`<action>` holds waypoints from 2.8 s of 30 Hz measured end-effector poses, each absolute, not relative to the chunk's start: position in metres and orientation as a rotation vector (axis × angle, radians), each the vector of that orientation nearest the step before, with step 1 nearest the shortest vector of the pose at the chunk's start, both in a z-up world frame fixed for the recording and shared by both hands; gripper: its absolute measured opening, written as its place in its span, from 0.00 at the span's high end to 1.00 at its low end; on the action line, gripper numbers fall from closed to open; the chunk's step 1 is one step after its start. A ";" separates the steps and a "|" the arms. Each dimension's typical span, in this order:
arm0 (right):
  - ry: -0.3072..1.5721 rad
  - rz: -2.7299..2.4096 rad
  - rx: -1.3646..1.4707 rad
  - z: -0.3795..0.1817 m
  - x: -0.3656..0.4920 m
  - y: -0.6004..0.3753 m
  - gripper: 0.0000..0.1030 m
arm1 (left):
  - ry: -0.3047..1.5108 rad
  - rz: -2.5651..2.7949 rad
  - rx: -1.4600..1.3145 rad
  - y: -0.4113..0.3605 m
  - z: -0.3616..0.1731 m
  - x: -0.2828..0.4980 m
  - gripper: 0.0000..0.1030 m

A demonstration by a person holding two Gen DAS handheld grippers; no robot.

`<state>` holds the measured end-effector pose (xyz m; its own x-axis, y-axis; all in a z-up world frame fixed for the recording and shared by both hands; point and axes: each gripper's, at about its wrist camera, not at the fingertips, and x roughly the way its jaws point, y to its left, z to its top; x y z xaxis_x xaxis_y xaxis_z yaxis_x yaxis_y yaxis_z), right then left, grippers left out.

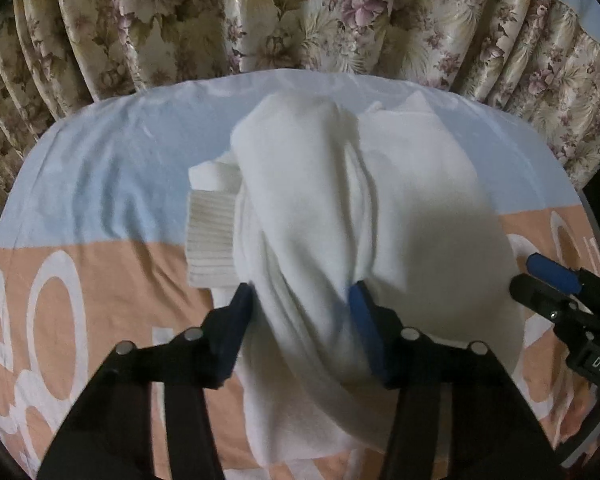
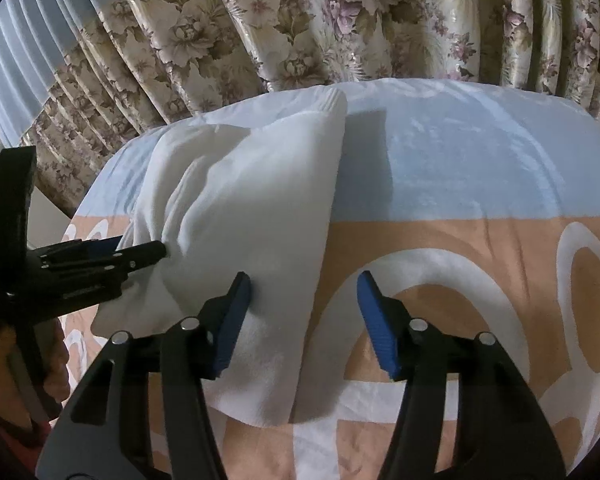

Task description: Fold small clothes

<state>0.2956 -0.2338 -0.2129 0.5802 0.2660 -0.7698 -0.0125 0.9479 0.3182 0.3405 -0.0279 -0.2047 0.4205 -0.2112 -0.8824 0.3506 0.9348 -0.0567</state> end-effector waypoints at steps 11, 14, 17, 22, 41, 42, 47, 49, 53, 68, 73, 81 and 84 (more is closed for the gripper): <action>0.917 0.202 0.281 -0.203 0.299 -0.220 0.44 | 1.045 -0.413 0.107 -0.004 -0.178 0.333 0.84; 0.923 0.214 0.273 -0.204 0.300 -0.212 0.44 | 1.068 -0.417 0.098 0.010 -0.188 0.335 0.84; 0.957 0.218 0.258 -0.211 0.302 -0.205 0.44 | 1.054 -0.406 0.101 0.017 -0.191 0.332 0.62; 0.967 0.216 0.242 -0.215 0.296 -0.202 0.44 | 1.014 -0.399 0.130 0.019 -0.176 0.315 0.51; 0.973 0.169 0.271 -0.217 0.281 -0.224 0.44 | 1.020 -0.511 0.163 -0.020 -0.166 0.258 0.47; 0.973 0.169 0.278 -0.217 0.279 -0.227 0.44 | 1.011 -0.514 0.166 -0.021 -0.163 0.257 0.47; 0.972 0.175 0.276 -0.218 0.273 -0.236 0.43 | 1.003 -0.532 0.181 -0.026 -0.157 0.252 0.40; 0.972 0.172 0.272 -0.217 0.270 -0.238 0.43 | 0.999 -0.542 0.184 -0.031 -0.157 0.250 0.37; 0.969 0.160 0.280 -0.216 0.266 -0.245 0.43 | 1.024 -0.544 0.199 -0.045 -0.170 0.255 0.38; 0.932 0.201 0.289 -0.203 0.262 -0.236 0.43 | 1.120 -0.556 0.018 0.008 -0.194 0.274 0.85; 0.946 0.221 0.259 -0.204 0.264 -0.222 0.43 | 1.158 -0.559 -0.006 0.021 -0.207 0.268 0.87; 0.970 0.211 0.253 -0.210 0.264 -0.222 0.43 | 1.143 -0.583 -0.034 0.027 -0.204 0.271 0.78; 0.963 0.216 0.264 -0.206 0.267 -0.225 0.43 | 1.121 -0.595 -0.037 0.029 -0.194 0.272 0.60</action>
<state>0.2674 -0.2255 -0.2057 0.5542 0.2966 -0.7777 -0.0636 0.9467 0.3157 0.2716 0.0288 -0.1942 0.2973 -0.4661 -0.8333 0.4297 0.8447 -0.3192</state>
